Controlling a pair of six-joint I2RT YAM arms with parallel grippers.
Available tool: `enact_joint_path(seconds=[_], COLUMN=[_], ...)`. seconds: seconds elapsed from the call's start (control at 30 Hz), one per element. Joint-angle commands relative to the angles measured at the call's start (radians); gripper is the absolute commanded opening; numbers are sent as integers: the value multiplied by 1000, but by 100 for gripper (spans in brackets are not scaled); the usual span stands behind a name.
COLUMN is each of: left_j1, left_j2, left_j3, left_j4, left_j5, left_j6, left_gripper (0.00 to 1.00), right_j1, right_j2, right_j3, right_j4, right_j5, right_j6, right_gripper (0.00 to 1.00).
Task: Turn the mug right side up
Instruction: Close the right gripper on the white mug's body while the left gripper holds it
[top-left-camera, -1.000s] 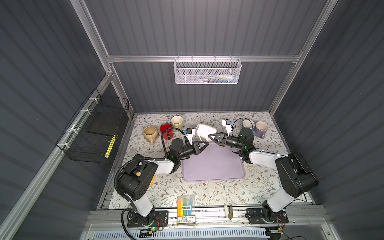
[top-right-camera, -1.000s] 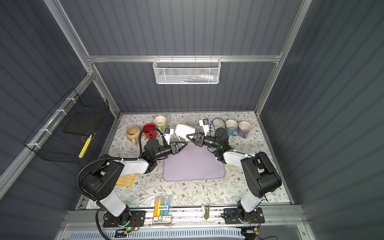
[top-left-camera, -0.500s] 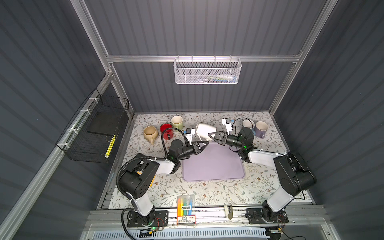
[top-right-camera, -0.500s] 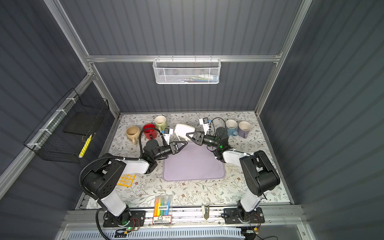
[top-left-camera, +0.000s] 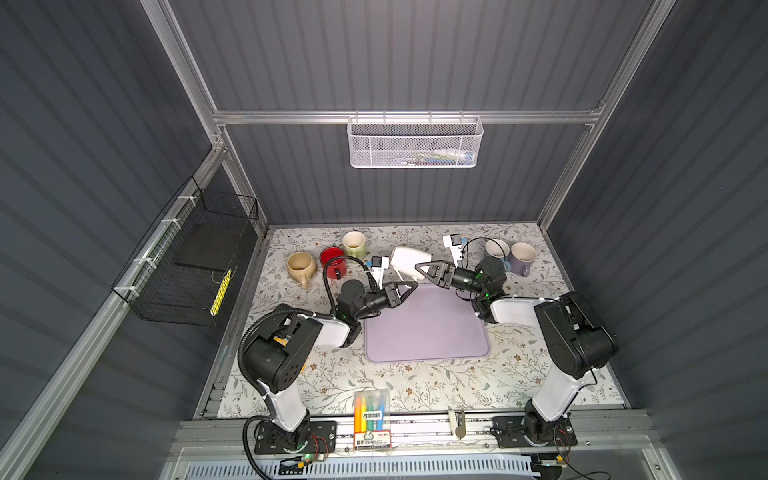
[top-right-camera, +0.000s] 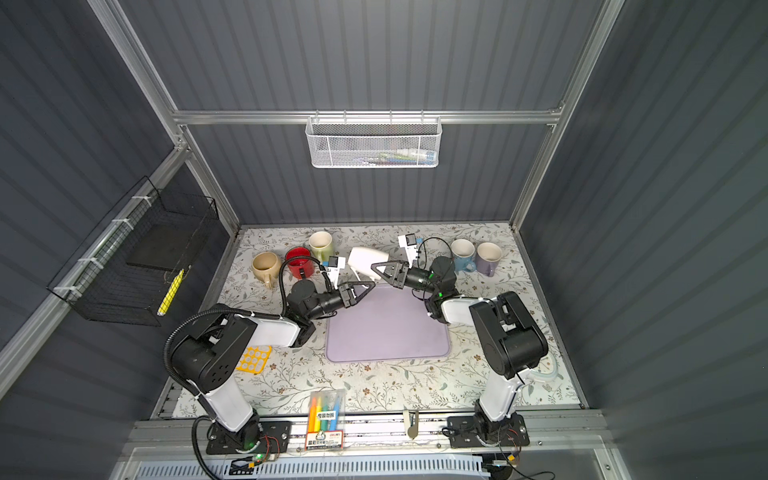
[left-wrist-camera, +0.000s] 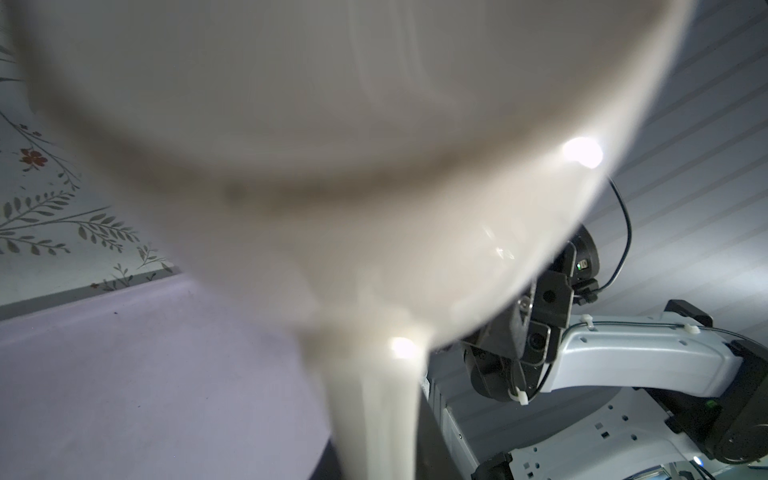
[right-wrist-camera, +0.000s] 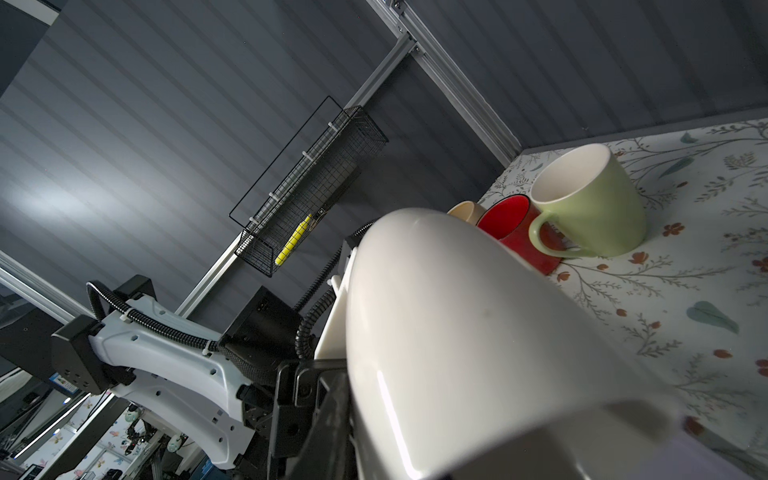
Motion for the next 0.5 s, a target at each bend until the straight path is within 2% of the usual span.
enact_joint_path(seconds=[0.0, 0.2, 0.33, 0.47], left_j1=[-9, -9, -9, -9], left_j2=[2, -6, -24, -37], left_j3=[12, 8, 6, 8], left_j4=[4, 0, -40, -72], left_j5=[-3, -9, -14, -16], left_j6=[44, 50, 75, 96], left_gripper=[21, 24, 27, 34], right_j1=[25, 26, 26, 24], right_j2=[0, 16, 23, 20], right_j3=[45, 49, 41, 36], right_j4=[98, 76, 52, 13], right_j5=[-36, -45, -43, -36], right_j6=[52, 53, 48, 31], right_gripper=[9, 0, 0, 0])
